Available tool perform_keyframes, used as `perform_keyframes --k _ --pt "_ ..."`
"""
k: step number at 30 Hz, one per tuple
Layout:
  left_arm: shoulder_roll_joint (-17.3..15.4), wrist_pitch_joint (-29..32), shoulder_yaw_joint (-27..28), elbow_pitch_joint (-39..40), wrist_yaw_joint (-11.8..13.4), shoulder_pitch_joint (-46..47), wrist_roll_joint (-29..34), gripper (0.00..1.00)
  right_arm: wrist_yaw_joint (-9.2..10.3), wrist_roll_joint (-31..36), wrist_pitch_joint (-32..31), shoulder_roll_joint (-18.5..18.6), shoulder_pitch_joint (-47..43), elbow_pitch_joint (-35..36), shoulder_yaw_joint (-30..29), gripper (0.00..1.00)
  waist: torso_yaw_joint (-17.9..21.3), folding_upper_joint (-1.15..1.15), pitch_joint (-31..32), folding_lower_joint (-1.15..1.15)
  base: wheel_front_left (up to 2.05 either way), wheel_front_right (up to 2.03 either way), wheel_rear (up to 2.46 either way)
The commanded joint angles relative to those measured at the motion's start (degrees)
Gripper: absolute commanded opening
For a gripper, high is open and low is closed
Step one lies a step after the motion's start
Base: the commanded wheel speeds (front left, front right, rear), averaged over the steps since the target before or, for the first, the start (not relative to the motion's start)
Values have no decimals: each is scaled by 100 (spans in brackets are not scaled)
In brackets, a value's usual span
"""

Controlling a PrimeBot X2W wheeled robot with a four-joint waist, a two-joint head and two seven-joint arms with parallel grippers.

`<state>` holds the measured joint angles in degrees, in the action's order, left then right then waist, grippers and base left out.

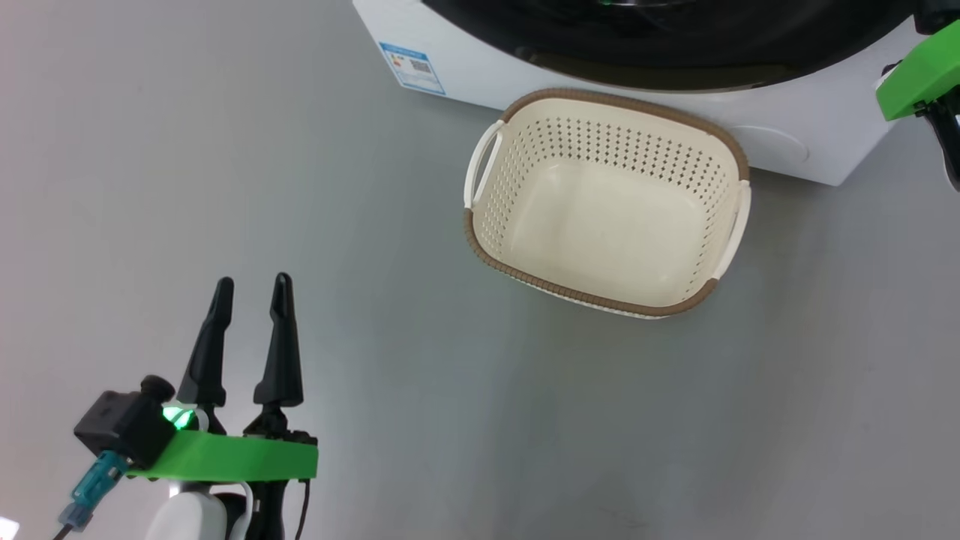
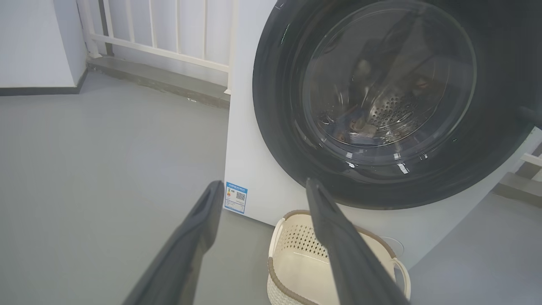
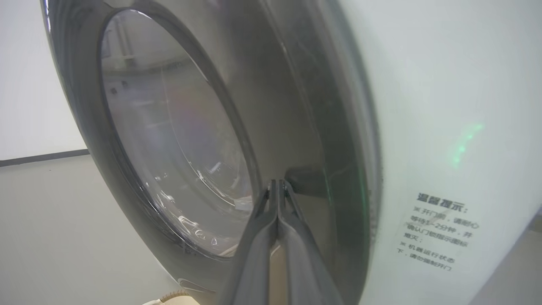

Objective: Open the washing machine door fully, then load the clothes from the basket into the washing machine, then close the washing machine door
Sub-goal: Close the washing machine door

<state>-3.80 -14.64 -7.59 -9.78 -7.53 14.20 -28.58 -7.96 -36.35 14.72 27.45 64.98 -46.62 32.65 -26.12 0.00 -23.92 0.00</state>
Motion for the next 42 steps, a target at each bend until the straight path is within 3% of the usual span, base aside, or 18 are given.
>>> perform_keyframes --k 1,3,4,5,17,26,42 --pt "-148 -36 200 95 4 61 59 100 47 -78 28 0 -188 102 -24 12 77 0 77 0 0 0 0" --pt "-165 -36 203 96 4 61 66 100 47 -102 28 -21 -293 156 31 57 143 0 154 0 0 0 0" --pt "-174 -36 201 97 4 58 70 100 47 -90 28 -34 -351 198 38 96 180 0 195 0 0 0 0" --pt "-181 -36 195 93 4 58 71 100 47 -93 28 -57 -435 231 71 100 216 0 240 0 0 0 0" --pt "-338 -36 193 35 4 -71 111 100 47 -188 28 -233 -1589 932 21 100 843 0 962 0 0 0 0" --pt "-470 -36 216 -1 4 -272 134 100 47 -119 28 -334 -2728 1701 -521 100 1547 0 1581 0 0 0 0" --pt "-517 -36 423 -25 4 -657 215 100 47 344 28 -707 -4260 2602 -1546 100 2394 0 2184 0 0 0 0"
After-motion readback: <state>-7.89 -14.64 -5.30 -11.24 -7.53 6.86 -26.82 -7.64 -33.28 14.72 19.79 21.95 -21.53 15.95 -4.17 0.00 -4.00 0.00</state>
